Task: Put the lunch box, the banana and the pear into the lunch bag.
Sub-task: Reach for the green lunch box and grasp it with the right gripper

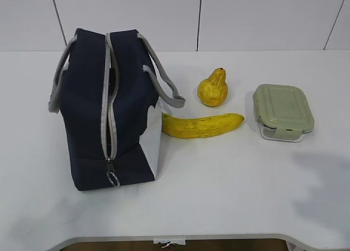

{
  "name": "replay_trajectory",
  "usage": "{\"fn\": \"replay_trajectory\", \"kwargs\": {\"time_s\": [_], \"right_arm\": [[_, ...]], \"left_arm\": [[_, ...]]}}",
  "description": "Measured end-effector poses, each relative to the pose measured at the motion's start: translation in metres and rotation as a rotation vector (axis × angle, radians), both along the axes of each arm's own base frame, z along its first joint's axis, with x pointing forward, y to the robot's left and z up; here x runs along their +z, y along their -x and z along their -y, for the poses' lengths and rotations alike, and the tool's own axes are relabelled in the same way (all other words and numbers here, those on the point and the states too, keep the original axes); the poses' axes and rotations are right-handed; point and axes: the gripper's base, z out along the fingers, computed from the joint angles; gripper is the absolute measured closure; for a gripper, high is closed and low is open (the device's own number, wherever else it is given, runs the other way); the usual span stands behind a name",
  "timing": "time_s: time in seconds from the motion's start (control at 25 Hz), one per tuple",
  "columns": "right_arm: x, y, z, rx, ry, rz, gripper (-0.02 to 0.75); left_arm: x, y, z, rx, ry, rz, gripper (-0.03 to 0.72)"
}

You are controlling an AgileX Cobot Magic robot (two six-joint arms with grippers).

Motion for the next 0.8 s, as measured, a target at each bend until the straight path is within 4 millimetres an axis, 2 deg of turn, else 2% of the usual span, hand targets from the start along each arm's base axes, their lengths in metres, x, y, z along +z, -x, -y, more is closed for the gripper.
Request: {"fn": "replay_trajectory", "kwargs": {"time_s": [0.04,0.08,0.16,0.52,0.8], "right_arm": [[0.004,-0.011,0.001,-0.001,0.0,-0.028,0.337],[0.004,-0.011,0.001,-0.001,0.0,-0.028,0.337],[0.008,-0.024,0.001,-0.004,-0.002,-0.047,0.337],[0.003,-0.084,0.003,-0.013,-0.023,-0.201,0.337],[0.003,-0.152,0.004,-0.038,-0.069,-0.259,0.337]], "left_arm": [[0.0,0.0,0.0,0.0,0.0,0.0,0.462],[0.0,0.0,0.0,0.0,0.0,0.0,0.462],[0.0,0.0,0.0,0.0,0.0,0.0,0.462],[0.0,0.0,0.0,0.0,0.0,0.0,0.436],[0.0,0.0,0.0,0.0,0.0,0.0,0.433]]}}
